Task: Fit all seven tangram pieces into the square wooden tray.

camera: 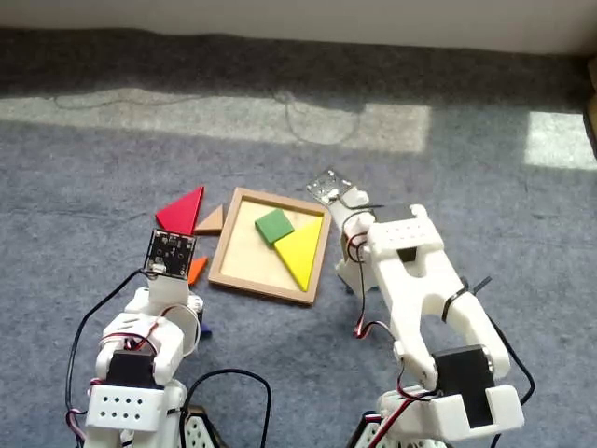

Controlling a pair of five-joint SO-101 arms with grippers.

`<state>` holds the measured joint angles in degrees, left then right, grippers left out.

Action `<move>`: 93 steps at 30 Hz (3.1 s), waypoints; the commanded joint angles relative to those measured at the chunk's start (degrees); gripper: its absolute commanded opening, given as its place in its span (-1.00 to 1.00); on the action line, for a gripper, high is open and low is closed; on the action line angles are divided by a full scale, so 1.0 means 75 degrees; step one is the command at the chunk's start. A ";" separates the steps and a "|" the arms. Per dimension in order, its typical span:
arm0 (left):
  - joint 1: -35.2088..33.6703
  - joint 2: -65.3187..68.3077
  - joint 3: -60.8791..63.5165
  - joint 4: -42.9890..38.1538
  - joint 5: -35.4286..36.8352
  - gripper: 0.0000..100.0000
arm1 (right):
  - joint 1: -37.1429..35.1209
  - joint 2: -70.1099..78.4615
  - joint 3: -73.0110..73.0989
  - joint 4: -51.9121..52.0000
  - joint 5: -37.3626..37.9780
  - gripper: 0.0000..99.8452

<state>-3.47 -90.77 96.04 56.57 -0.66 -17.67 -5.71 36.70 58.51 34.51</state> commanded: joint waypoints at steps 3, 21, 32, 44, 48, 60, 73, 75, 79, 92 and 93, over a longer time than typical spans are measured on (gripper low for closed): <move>-0.0076 -0.0064 0.0217 0.0047 0.0047 -0.99 | -0.0100 -0.0322 0.0076 -0.0463 0.0234 -0.61; -0.0076 -0.0064 0.0217 0.0047 0.0047 -0.99 | -0.0064 0.1096 -0.0358 0.0404 0.0199 -0.69; -0.0076 -0.0064 0.0217 0.0047 0.0047 -0.99 | -0.0100 0.1166 -0.0932 0.1073 0.0234 -0.55; -0.0076 -0.0064 0.0217 0.0047 0.0047 -0.99 | -0.0100 0.1448 -0.0955 0.0170 0.0188 -0.73; -0.0076 -0.0064 0.0217 0.0047 0.0047 -0.99 | -0.0053 0.1553 -0.0990 0.0229 0.0188 -0.92; -0.0076 -0.0064 0.0217 0.0047 0.0047 -0.99 | -0.0111 -0.0873 0.0088 -0.0908 -0.0457 -0.99; -0.0076 -0.0064 0.0217 0.0047 0.0047 -0.99 | -0.0217 -0.0838 0.0908 -0.2034 -0.1043 -0.81; -0.0076 -0.0064 0.0217 0.0047 0.0047 -0.99 | -0.0205 -0.0850 0.0908 -0.2034 -0.1172 -0.67; -0.0076 -0.0064 0.0217 0.0047 0.0047 -0.99 | -0.0217 -0.1108 0.0908 -0.2022 -0.1172 -0.56; -0.0076 -0.0064 0.0217 0.0047 0.0047 -0.99 | -0.0885 0.0006 -0.0299 -0.1987 -0.0903 -0.55; -0.0076 -0.0064 0.0217 0.0047 0.0047 -0.99 | -0.0885 0.0182 -0.0428 -0.1987 -0.0821 -0.55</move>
<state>-3.47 -90.77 96.04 56.57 -0.66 -23.56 -5.54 38.46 44.62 26.42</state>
